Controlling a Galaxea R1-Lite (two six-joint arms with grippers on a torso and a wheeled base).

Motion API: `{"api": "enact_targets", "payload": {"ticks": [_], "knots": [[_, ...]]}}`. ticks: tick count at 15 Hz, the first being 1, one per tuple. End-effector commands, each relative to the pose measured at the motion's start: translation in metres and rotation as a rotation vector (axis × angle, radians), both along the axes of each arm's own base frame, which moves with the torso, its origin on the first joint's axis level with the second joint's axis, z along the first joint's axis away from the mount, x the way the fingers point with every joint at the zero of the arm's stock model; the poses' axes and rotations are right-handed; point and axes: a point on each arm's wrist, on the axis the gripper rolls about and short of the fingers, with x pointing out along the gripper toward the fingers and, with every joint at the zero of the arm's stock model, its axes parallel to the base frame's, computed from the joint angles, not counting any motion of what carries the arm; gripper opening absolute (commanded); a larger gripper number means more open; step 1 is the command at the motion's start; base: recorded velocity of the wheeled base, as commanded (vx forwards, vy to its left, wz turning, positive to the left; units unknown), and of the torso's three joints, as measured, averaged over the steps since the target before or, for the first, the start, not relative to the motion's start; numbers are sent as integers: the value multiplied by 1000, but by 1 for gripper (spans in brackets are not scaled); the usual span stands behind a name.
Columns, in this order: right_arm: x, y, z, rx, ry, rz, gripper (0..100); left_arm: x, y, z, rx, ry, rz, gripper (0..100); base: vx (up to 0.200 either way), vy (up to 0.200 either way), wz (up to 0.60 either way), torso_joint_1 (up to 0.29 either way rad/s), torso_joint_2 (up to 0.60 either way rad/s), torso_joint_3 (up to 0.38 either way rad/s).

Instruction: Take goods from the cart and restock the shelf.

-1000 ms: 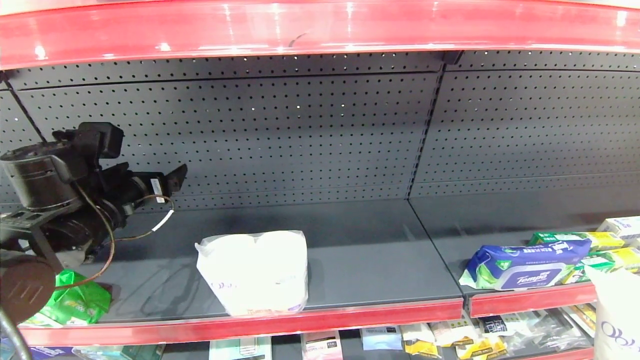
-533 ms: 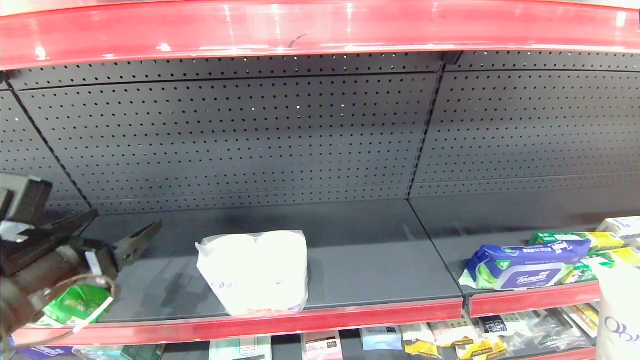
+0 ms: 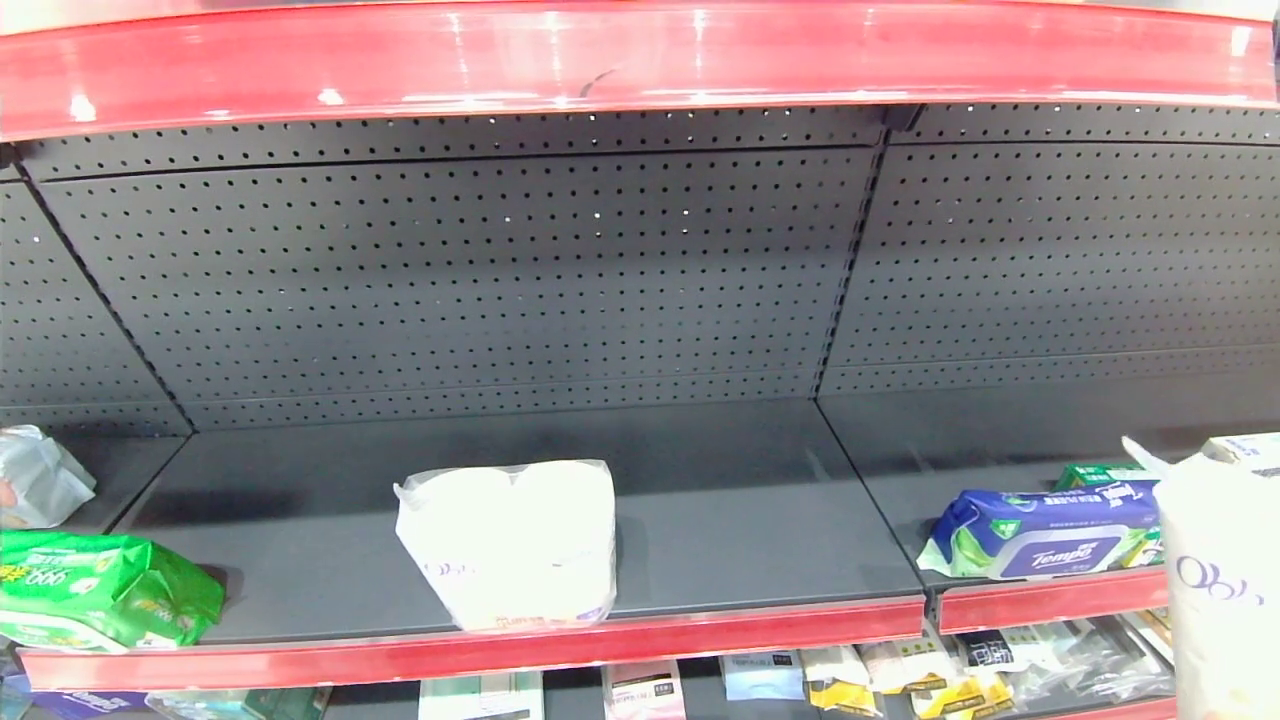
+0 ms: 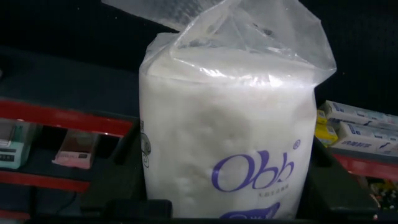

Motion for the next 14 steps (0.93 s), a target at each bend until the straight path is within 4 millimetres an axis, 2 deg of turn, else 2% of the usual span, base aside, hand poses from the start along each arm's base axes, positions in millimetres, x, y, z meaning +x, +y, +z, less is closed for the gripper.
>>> {"api": "enact_targets", "payload": {"ticks": [1,3,5,6,8,9,13,14], "knots": [[26,5,4,-20,112,13,0,-26,6,-3,-17,-135,-7,100,0,0,0,0,0,0],[30,7,4,-16,129,43,0,-21,7,-13,-2,-100,50,100,0,0,0,0,0,0],[29,6,3,-14,129,46,0,-14,8,-15,-28,-142,182,100,0,0,0,0,0,0],[28,6,3,-13,126,47,0,-13,8,-12,-28,-148,192,100,0,0,0,0,0,0],[29,6,5,-6,111,48,0,-1,4,14,-19,-141,275,100,0,0,0,0,0,0],[28,6,4,-6,113,48,0,0,4,13,-17,-132,302,100,0,0,0,0,0,0],[28,6,5,-7,106,48,0,-4,4,-16,11,-119,447,100,0,0,0,0,0,0],[28,6,5,-6,105,48,0,-7,3,-31,8,-137,457,100,0,0,0,0,0,0]]}}
